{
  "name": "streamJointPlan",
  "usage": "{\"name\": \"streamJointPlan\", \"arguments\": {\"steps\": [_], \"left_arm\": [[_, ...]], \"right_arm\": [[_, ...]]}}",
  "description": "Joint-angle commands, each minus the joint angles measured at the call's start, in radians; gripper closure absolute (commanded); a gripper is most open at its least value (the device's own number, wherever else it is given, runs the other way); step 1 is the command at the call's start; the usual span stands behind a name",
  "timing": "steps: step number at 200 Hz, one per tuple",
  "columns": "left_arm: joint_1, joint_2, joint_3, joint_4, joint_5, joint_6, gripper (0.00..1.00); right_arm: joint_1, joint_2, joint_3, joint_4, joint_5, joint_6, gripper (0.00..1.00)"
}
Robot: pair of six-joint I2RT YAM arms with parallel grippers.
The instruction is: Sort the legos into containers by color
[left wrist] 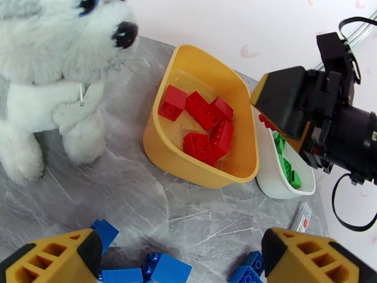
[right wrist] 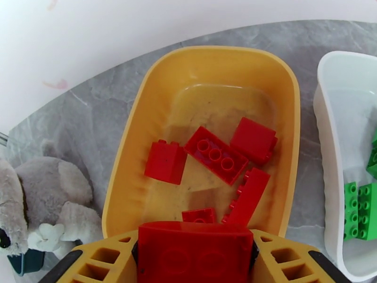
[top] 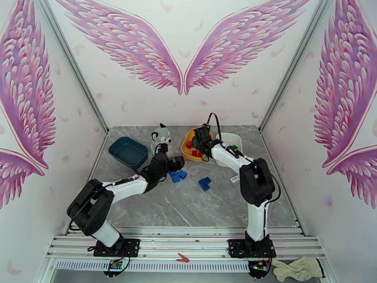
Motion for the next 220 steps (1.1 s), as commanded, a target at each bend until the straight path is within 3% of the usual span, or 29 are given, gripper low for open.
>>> {"name": "streamJointPlan", "arguments": {"steps": [1,39,95,123,158,220], "left_arm": [[0.0,-0.039,-0.001,-0.05,-0.039,0.028,0.05],[-0.002,-0.102,-0.076,-0.048,-0.068,0.032,0.05],[-0.003,-0.201,-0.197,-0.032,-0.101,0.021,0.05],[-0.006,-0.257,-0.262,-0.031,-0.117,0.015,0.05],[-0.014,-0.318,-0.356,-0.016,-0.132,-0.005,0.05],[-0.046,-0.428,-0.499,0.004,-0.17,-0.051,0.05]], "right_arm": [[-0.006,-0.01,0.02,-0.044,-0.038,-0.035,0.34],[-0.001,-0.129,-0.119,0.021,-0.073,-0.054,0.25],[0.056,-0.328,-0.387,0.091,-0.093,-0.061,0.24],[0.11,-0.415,-0.507,0.096,-0.049,-0.077,0.22],[0.158,-0.537,-0.663,0.111,-0.008,-0.068,0.12],[0.187,-0.611,-0.877,0.146,-0.012,-0.024,0.14]]}}
